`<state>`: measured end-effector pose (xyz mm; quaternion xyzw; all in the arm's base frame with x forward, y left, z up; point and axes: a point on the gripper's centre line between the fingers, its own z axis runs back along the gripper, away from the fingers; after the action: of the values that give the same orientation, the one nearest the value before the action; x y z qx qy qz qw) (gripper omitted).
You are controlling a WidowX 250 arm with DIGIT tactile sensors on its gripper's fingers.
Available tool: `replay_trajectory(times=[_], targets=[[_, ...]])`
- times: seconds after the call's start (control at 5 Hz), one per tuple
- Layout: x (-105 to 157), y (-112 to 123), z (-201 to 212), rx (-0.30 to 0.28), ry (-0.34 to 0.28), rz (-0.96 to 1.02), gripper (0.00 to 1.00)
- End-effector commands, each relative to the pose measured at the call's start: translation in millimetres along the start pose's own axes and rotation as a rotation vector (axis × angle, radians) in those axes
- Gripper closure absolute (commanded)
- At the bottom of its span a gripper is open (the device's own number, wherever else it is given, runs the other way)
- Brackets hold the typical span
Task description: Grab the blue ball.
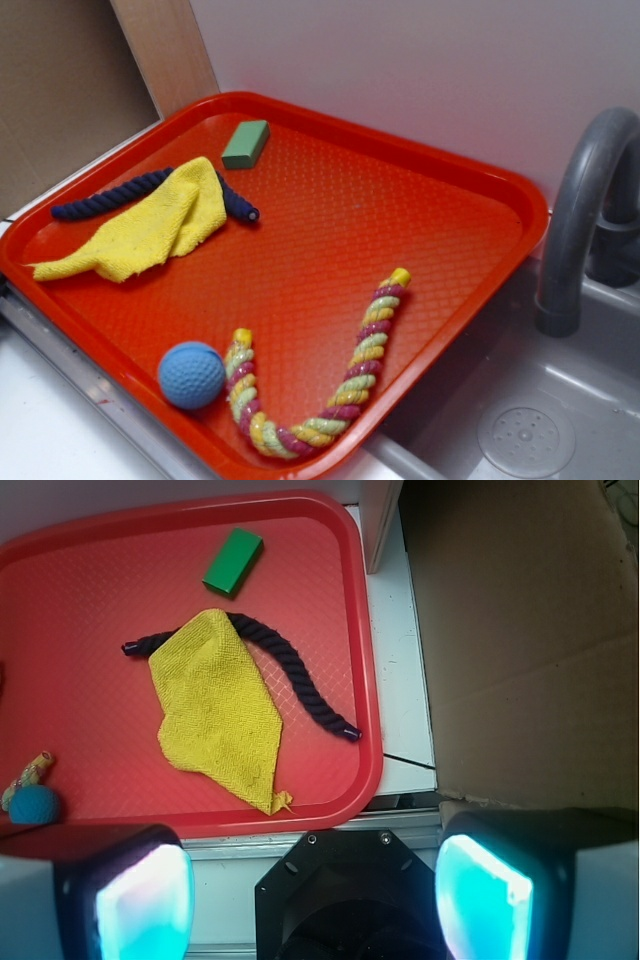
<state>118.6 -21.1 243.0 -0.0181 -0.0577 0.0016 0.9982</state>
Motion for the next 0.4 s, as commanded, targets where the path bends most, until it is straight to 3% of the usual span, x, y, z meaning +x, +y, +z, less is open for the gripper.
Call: replay_trajectory(times=[0.0,0.2], targets=[[0.0,0.0,0.0,0.000,0.000,0.000,0.00],[1.8,-28.0,-1.8,-0.031,-0.039,-0.031,0.00]])
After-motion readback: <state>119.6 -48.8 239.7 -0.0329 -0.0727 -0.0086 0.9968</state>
